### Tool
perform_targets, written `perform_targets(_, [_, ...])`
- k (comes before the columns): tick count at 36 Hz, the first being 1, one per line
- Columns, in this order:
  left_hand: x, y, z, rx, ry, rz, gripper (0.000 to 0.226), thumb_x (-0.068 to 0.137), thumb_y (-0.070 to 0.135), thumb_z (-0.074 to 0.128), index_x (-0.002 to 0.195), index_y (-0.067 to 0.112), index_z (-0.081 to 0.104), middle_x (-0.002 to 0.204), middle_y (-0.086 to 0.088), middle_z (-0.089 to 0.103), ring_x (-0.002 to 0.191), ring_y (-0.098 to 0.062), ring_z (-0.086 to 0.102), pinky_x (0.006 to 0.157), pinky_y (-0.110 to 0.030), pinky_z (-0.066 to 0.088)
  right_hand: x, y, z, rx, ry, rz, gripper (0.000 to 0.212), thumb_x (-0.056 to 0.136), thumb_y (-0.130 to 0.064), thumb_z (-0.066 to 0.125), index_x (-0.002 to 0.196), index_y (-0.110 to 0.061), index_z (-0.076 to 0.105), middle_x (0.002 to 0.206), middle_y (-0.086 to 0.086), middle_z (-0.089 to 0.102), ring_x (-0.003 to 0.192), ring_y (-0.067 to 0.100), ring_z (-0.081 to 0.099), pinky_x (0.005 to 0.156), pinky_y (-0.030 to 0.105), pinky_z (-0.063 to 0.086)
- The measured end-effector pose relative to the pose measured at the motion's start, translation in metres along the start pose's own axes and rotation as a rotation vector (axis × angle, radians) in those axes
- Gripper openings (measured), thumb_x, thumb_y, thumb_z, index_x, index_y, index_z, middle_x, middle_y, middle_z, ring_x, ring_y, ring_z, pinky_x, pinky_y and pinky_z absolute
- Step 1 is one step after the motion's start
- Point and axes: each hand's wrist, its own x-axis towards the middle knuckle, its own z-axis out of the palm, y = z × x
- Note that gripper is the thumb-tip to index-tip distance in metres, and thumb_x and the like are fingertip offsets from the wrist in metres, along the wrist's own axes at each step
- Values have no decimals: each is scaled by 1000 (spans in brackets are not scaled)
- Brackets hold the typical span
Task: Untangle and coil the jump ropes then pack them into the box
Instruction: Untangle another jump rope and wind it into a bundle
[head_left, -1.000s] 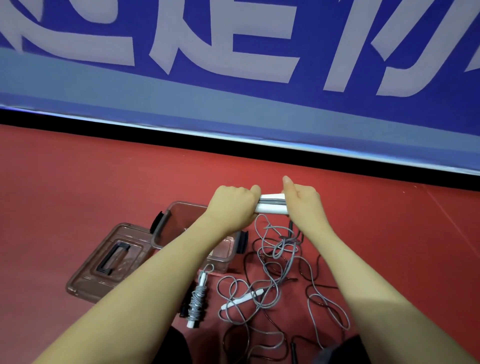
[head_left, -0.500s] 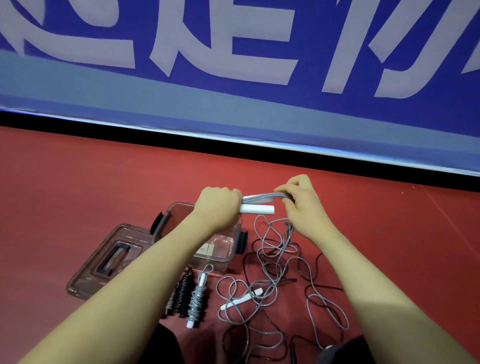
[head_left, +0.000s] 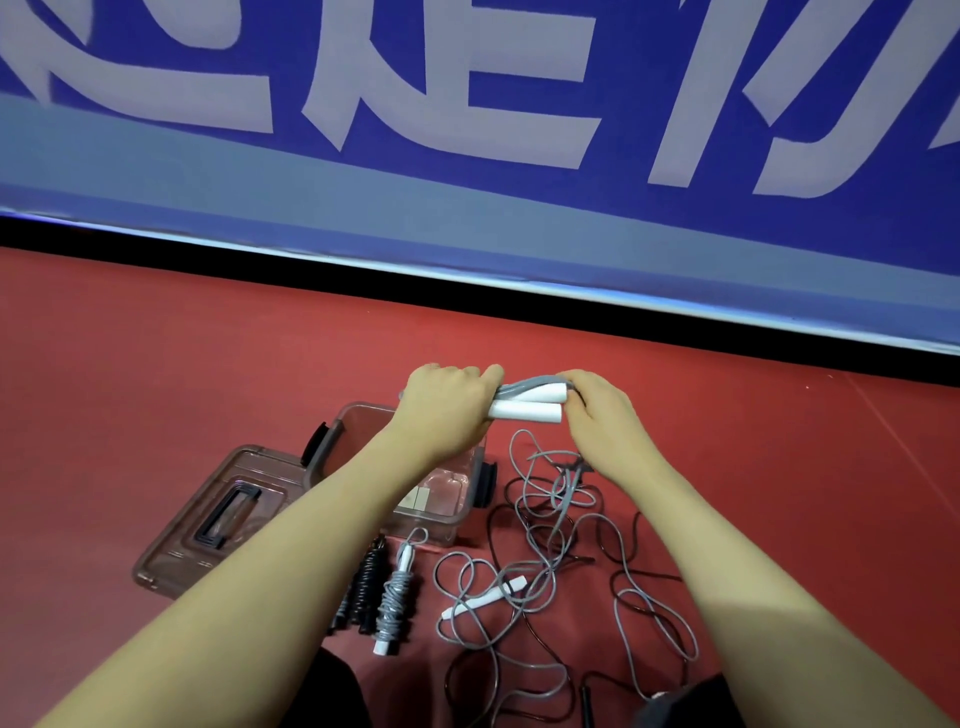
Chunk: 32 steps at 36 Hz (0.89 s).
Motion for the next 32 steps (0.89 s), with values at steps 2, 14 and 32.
perform_targets(2, [0,0,3,43,30,18,33,47,24,81,62,13,55,54,-2,53,46,-25,52,50,-23,35,0,0,2,-41,1,-14,32,97,-11,34,117,-15,58,106,6,58,97,26,54,85,43,45])
perform_targets(14, [-3,6,-5,-27,-128,-48,20,92,26,41,110,16,39,97,-2,63,83,-30,61,59,-28,31,2,-6,1,-2,-1,-3,42,93,-3,34,129,-11,54,119,7,58,105,24,53,86,37,45])
perform_targets(32, [3,11,-8,-157,-94,-252,17,95,26,42,104,12,43,97,-8,64,85,-34,61,60,-31,31,-5,-10,-8,149,-136,72,36,101,-29,40,74,-17,61,64,3,54,61,21,52,56,27,41])
